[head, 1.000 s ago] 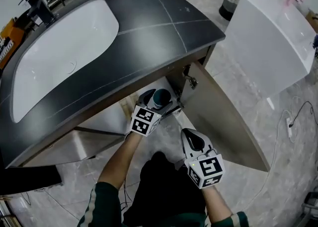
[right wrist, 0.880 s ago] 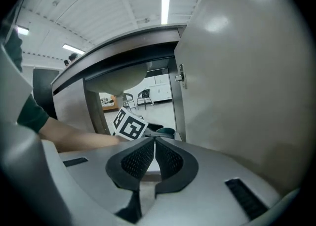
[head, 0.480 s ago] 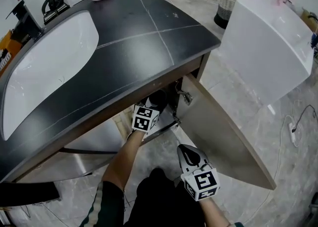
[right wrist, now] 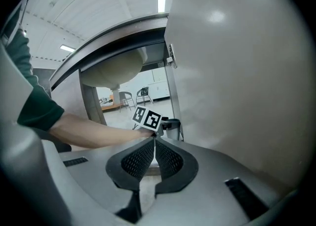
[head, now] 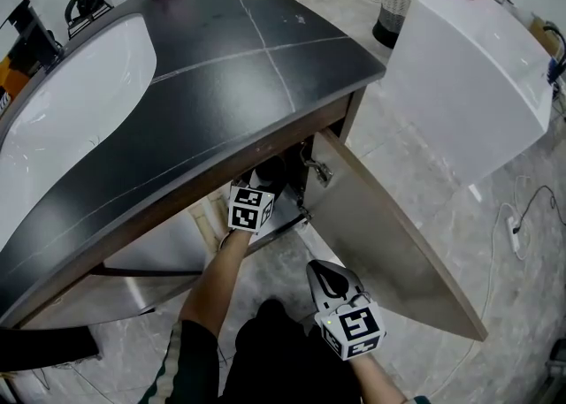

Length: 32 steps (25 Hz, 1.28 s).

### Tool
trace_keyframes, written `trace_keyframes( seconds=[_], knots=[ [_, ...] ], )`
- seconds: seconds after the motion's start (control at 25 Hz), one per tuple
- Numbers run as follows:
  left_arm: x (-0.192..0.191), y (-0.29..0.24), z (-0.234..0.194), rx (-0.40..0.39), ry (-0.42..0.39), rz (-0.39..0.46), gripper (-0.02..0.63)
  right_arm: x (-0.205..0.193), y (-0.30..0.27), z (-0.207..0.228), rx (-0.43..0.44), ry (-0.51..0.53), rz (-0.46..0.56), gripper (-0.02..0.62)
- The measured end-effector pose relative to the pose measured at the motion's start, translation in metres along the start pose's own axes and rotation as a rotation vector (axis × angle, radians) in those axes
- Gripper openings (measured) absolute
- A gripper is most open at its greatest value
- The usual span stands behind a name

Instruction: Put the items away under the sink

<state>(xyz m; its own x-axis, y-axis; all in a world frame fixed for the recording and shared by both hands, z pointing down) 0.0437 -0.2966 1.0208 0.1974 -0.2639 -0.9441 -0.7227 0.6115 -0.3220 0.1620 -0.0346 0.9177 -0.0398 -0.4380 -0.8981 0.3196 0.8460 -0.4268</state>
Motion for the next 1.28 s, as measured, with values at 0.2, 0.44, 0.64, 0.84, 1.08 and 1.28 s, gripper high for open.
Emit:
trace_keyframes(
  seconds=[0.2, 0.44, 0.64, 0.84, 1.08, 1.28],
  knots=[
    [-0.008, 0.007, 0.006, 0.005, -0.014, 0.019, 0.373, 0.0, 0.003, 0.001, -0.004, -0.006, 0.002, 0.043],
    [-0.012, 0.015, 0.009, 0.011, -0.001, 0.026, 0.373, 0.0, 0.008, 0.001, -0.007, -0.017, 0.012, 0.043],
    [-0.018, 0.023, 0.015, 0.026, -0.002, 0.012, 0.373, -0.002, 0.015, 0.002, -0.007, -0.011, 0.018, 0.043],
    [-0.024, 0.035, 0.02, 0.028, 0.008, -0.004, 0.373, -0.003, 0.022, 0.002, -0.004, -0.024, 0.033, 0.043],
    [-0.02, 0.056, 0.027, 0.044, 0.013, 0.01, 0.371, -0.006, 0.025, -0.003, 0.011, -0.029, 0.04, 0.043],
    [-0.007, 0.081, 0.047, 0.059, -0.006, 0.072, 0.155, 0.0, 0.027, -0.008, 0.013, -0.021, 0.071, 0.043]
  ],
)
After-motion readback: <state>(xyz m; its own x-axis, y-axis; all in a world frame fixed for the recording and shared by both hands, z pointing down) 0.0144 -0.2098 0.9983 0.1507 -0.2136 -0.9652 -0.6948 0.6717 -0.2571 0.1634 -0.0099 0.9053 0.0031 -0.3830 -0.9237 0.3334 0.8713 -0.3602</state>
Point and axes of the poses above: the fingertips, and each gripper's own axes: y backward along the fingers, z to its right, x out of its top, the point moved 7 cm from there along y, backward along the fingers, and after that the axes turned 9 degrees about -x, right-handed, at the moved point
